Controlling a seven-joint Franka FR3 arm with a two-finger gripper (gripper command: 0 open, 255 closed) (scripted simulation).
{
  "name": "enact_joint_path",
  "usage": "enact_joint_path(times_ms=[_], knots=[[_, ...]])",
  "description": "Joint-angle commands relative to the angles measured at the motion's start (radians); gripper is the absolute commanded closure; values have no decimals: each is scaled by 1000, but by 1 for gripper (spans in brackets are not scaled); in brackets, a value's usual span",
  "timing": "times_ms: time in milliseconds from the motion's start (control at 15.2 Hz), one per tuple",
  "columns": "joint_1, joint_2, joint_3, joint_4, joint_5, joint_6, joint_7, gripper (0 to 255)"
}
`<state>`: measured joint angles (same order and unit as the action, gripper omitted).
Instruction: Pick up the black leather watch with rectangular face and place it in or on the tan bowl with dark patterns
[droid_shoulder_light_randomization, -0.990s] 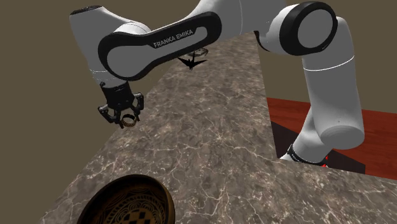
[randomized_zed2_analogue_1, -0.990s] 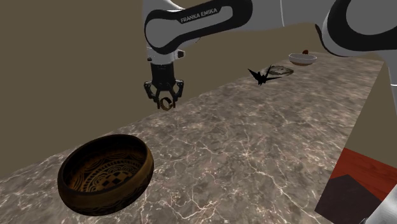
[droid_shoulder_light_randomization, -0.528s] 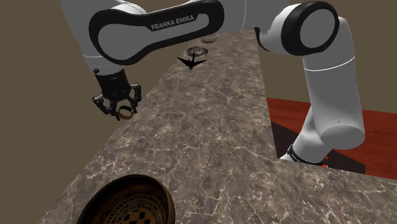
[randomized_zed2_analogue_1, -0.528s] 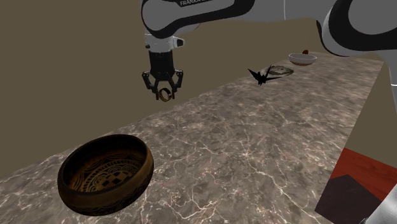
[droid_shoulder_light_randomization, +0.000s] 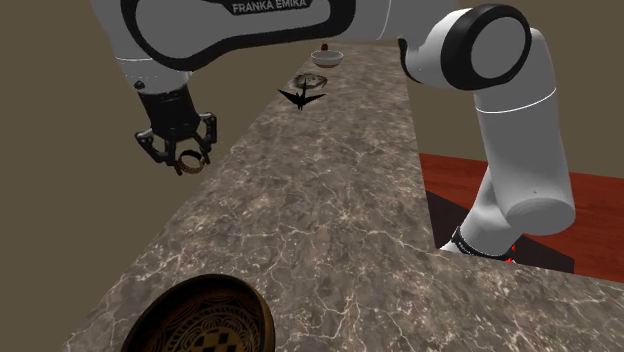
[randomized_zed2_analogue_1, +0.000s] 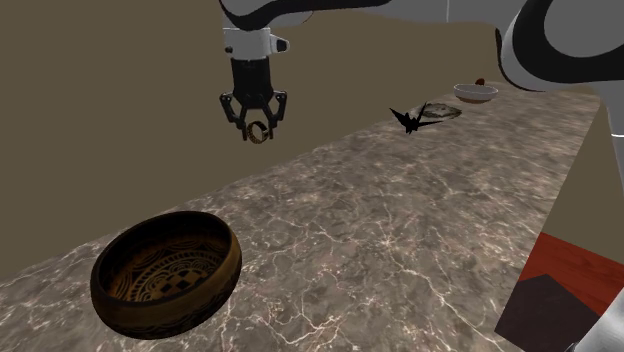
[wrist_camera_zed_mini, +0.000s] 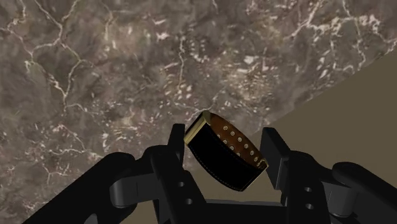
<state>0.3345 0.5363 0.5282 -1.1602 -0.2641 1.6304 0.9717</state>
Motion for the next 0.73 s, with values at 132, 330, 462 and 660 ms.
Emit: enact_joint_path(times_ms=[132,330,462,660], knots=[[19,16,-1,85,-6,-68,-4,255],[38,34,-4,158,-13,-121,-8,255],[47,44,-5,191,-17,-144,-9,255],[53,-25,17,76,5,-100,48,255]])
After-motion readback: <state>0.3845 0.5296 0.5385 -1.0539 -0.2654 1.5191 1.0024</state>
